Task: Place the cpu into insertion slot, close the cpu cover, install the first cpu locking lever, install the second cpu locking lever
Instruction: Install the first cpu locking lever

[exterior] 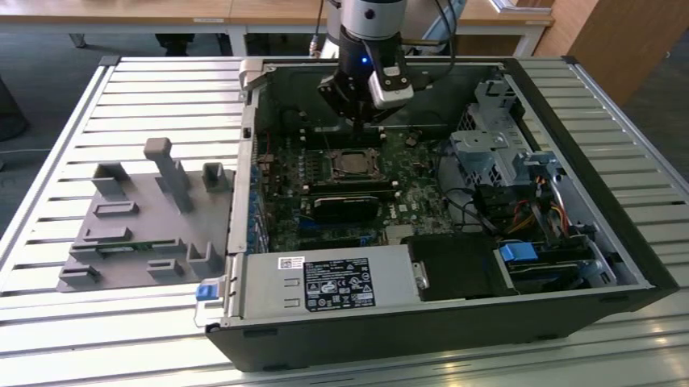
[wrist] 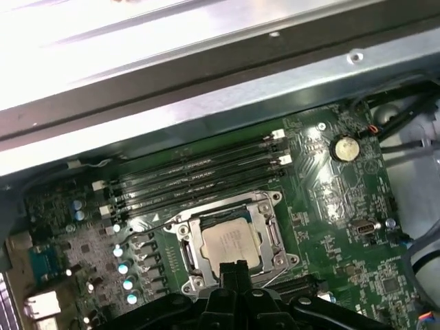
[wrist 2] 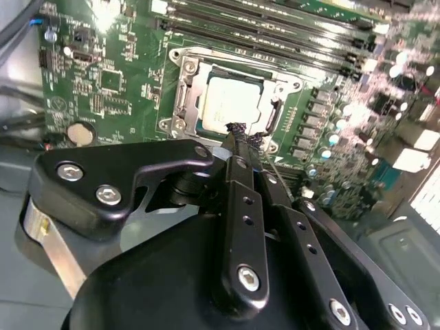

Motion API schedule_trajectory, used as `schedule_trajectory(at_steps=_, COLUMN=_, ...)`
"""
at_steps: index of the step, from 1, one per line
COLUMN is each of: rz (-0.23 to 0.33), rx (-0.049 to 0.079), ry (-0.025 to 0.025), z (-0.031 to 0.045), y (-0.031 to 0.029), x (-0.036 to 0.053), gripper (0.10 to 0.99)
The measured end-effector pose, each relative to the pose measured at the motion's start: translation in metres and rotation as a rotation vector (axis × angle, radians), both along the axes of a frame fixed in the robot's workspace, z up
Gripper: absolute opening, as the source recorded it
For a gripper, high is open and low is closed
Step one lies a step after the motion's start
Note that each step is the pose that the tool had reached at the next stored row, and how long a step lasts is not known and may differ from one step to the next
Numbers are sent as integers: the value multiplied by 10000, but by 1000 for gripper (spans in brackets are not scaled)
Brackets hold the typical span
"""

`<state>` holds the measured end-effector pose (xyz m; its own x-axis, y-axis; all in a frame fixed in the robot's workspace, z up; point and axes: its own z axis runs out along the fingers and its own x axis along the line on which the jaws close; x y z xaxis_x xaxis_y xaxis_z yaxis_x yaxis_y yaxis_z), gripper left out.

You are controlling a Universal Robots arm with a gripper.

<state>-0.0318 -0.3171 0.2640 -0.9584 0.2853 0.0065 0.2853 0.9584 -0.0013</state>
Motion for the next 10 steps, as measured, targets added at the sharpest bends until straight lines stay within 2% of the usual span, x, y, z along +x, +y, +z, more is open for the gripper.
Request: schedule_trajectory(at_steps=10, rz=1646, rx=-26, ry=0, z=0, y=0, x=0, gripper=106)
